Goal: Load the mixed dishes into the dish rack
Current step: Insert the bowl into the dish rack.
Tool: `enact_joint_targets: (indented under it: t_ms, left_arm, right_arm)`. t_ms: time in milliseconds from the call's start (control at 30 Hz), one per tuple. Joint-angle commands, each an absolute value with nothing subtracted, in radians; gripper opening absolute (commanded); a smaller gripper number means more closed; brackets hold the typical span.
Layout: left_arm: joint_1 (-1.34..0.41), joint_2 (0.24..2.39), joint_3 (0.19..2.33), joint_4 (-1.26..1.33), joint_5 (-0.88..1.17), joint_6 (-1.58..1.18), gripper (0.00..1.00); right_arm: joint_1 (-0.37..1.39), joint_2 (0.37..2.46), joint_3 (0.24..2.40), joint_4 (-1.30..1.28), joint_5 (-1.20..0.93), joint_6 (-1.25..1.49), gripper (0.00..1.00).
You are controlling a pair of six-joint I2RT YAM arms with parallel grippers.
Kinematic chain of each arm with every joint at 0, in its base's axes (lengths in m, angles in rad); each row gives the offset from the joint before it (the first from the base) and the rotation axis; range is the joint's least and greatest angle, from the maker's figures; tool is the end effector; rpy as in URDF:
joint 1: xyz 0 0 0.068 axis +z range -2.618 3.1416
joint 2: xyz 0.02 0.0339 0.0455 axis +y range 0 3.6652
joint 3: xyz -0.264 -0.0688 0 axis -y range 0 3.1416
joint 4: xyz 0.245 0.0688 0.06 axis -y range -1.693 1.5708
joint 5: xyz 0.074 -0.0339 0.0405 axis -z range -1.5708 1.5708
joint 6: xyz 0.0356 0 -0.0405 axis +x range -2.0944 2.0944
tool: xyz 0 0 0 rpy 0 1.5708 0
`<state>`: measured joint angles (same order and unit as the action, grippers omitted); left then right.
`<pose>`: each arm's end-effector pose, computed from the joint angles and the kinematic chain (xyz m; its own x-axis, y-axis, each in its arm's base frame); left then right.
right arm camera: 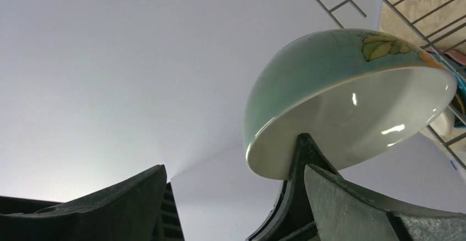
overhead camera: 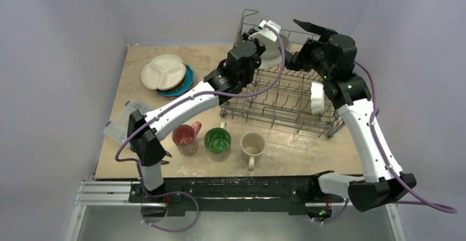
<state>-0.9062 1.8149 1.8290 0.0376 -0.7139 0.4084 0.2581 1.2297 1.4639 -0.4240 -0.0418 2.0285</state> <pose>0.2828 -0.3231 0.4383 0.1054 0.3522 -0.9300 0.1632 0.9164 0.3656 0.2546 0.0687 0.4568 -0.1838 0.8785 0.4410 0.2939 -0.3791 0.8775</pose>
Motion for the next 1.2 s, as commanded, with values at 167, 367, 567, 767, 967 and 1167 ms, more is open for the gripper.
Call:
enact_joint_targets:
  t_ms: [167,367,567,767,967,1167]
  left_arm:
    - [-0.902,1.730,1.869,0.239,-0.716,0.361,0.00]
    - [-0.905,1.763,1.892,0.265,-0.730,0.394,0.00]
    - [-0.926,1.788,1.903,0.313,-0.746,0.450,0.00]
    - [-0.937,1.799,1.891,0.340,-0.758,0.463,0.00]
    - [-0.944,1.811,1.888,0.366,-0.756,0.497,0.00]
    - [-0.952,1.789,1.837,0.385,-0.767,0.476,0.00]
  right_arm:
    - [0.247,1.371,1.668,-0.435,0.007,2.074,0.89]
    - [0.247,1.513,1.822,-0.531,0.011,2.080,0.83]
    - [0.248,1.577,1.892,-0.562,0.025,2.064,0.60]
    - [0.248,1.612,1.890,-0.581,0.015,2.051,0.47]
    - [0.248,1.649,1.915,-0.593,-0.055,2.059,0.25]
    - [0.242,1.652,1.811,-0.432,-0.182,2.087,0.00]
